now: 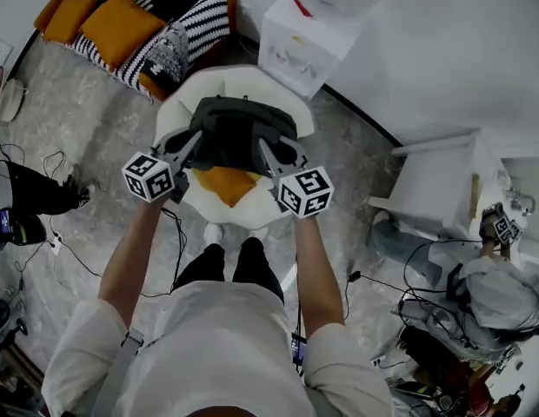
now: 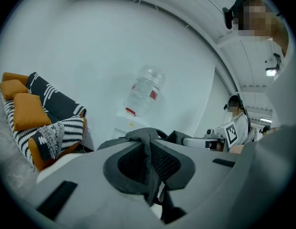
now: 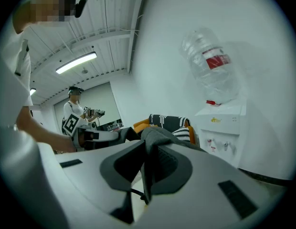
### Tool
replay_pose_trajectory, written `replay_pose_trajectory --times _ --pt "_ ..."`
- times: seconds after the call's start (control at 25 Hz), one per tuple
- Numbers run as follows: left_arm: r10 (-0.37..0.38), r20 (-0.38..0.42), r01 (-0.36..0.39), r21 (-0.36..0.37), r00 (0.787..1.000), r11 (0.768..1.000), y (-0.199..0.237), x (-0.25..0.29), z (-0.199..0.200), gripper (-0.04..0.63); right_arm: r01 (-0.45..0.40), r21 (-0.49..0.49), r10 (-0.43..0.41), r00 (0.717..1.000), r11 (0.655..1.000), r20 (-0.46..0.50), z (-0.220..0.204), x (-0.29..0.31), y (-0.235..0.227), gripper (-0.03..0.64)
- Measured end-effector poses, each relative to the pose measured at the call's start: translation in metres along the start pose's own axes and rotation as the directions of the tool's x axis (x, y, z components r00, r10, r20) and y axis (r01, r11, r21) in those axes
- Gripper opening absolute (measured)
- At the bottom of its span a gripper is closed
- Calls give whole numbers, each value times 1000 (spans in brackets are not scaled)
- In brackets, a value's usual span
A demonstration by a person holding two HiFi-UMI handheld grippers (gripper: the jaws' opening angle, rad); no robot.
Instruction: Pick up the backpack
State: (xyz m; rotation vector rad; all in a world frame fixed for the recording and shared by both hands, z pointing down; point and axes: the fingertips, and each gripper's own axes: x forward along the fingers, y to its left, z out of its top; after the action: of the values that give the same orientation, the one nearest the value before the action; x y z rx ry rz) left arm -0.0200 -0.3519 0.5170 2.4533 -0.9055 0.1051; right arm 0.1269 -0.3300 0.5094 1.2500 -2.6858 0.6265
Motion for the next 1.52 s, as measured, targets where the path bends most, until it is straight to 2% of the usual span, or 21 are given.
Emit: replay_pose_trajectory --times 0.44,1.08,1.52 --pt "-22 36 21 22 999 1000 -29 -11 32 34 -1 -19 1 1000 1000 31 31 -25 17 37" --pt "-59 129 43 122 990 992 -90 -39 85 34 -20 -103 33 992 994 122 90 -75 51 38" --pt "-90 183 52 200 979 978 -111 -52 125 34 -27 -146 51 985 989 166 129 -87 66 38"
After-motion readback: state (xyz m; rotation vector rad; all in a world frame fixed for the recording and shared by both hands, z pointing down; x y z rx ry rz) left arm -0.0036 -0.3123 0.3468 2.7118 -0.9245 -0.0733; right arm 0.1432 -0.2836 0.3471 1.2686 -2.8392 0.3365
